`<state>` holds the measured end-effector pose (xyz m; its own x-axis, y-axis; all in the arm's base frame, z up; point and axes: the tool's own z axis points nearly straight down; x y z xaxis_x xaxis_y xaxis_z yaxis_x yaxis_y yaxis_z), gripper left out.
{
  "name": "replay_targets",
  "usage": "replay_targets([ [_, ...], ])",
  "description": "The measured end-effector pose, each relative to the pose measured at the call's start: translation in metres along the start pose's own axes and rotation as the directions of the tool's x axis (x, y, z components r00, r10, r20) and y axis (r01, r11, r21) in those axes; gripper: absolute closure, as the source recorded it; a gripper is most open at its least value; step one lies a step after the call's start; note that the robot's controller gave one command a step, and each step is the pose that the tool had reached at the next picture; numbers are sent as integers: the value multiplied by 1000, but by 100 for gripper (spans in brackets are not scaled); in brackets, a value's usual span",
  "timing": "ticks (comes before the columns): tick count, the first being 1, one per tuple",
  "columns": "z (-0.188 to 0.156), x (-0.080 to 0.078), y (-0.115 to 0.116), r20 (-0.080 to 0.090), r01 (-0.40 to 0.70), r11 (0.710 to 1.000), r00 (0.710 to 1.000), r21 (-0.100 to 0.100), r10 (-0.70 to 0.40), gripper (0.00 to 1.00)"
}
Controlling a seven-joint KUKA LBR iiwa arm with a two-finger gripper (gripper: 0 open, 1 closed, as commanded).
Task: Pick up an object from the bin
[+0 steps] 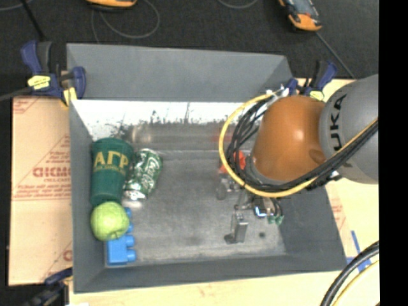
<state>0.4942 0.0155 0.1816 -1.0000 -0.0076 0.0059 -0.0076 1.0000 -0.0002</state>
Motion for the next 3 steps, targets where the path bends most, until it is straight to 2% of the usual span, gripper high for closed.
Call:
replay_targets([
  [1, -4, -2, 0, 9, 0, 1000, 1000, 0, 0, 0],
  [2, 40, -12, 36, 12, 116, 993, 993, 2, -116, 0],
  [3, 47, 22, 77, 3, 234, 972, 972, 1, -234, 0],
])
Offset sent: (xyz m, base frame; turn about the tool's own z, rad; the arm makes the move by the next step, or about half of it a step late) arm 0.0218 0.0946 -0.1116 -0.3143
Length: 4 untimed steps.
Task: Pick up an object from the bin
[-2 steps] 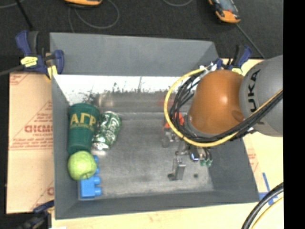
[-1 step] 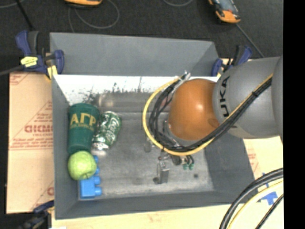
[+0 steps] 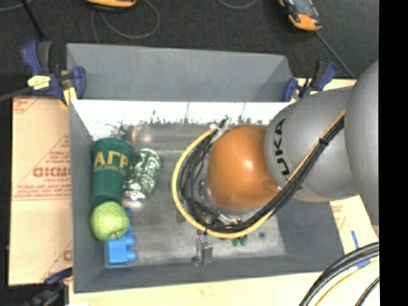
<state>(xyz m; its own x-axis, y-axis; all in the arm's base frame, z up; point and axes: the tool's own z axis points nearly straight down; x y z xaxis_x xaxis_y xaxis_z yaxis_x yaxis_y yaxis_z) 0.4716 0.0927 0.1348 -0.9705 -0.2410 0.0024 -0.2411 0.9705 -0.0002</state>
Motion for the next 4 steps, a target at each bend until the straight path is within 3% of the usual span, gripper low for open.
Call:
replay_targets([
  [1, 10, -81, 5, 5, -162, 987, 987, -2, 162, 0],
  [2, 38, -77, 47, 5, -20, 1000, 1000, 2, 20, 0],
  [3, 64, -157, 34, 7, 156, 988, 988, 1, -156, 100],
  [4, 64, -157, 34, 7, 155, 988, 988, 1, -155, 100],
])
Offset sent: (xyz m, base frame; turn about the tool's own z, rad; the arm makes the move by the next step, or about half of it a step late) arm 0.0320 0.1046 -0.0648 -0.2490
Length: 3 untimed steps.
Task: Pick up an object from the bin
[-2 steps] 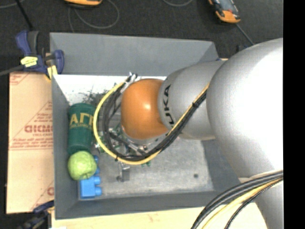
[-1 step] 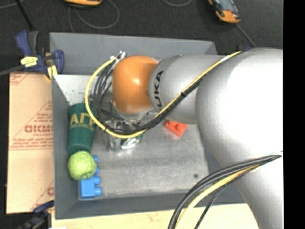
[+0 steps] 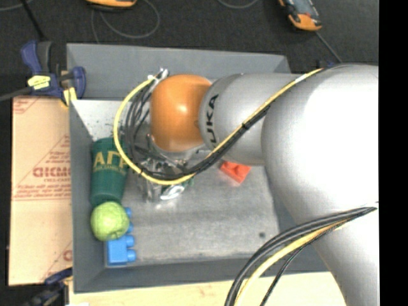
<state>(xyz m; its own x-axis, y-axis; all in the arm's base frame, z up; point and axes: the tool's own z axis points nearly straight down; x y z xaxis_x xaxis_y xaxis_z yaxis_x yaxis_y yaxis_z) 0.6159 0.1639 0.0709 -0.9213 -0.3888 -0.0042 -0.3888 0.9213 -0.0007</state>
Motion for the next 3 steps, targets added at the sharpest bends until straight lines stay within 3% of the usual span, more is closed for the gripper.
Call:
replay_targets([
  [3, -19, 1, 0, -4, -2, 1000, 1000, 0, 2, 100],
])
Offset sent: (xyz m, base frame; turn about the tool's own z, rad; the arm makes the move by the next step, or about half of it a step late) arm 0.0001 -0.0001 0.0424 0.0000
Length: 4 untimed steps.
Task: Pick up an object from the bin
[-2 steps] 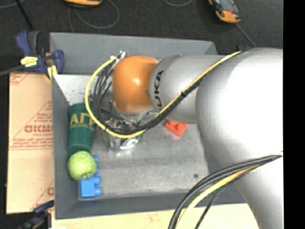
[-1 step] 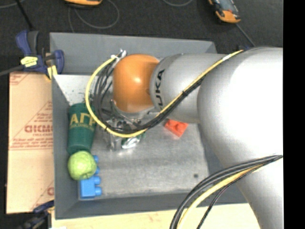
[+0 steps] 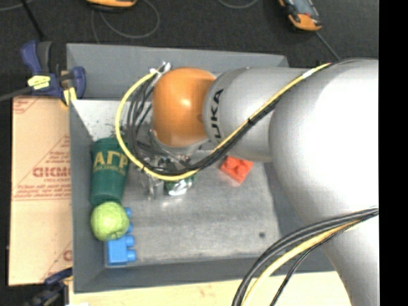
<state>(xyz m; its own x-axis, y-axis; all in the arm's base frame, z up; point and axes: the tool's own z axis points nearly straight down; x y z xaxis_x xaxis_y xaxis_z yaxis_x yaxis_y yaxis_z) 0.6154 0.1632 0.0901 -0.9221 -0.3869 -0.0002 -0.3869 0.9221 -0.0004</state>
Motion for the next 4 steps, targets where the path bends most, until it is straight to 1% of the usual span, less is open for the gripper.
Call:
replay_targets([
  [1, -11, -1, 0, 4, -1, 1000, 1000, 1, 1, 100],
  [2, -22, 0, 0, 1, -1, 1000, 1000, 1, 1, 100],
  [4, -54, -1, -1, 2, -4, 1000, 1000, 1, 4, 100],
])
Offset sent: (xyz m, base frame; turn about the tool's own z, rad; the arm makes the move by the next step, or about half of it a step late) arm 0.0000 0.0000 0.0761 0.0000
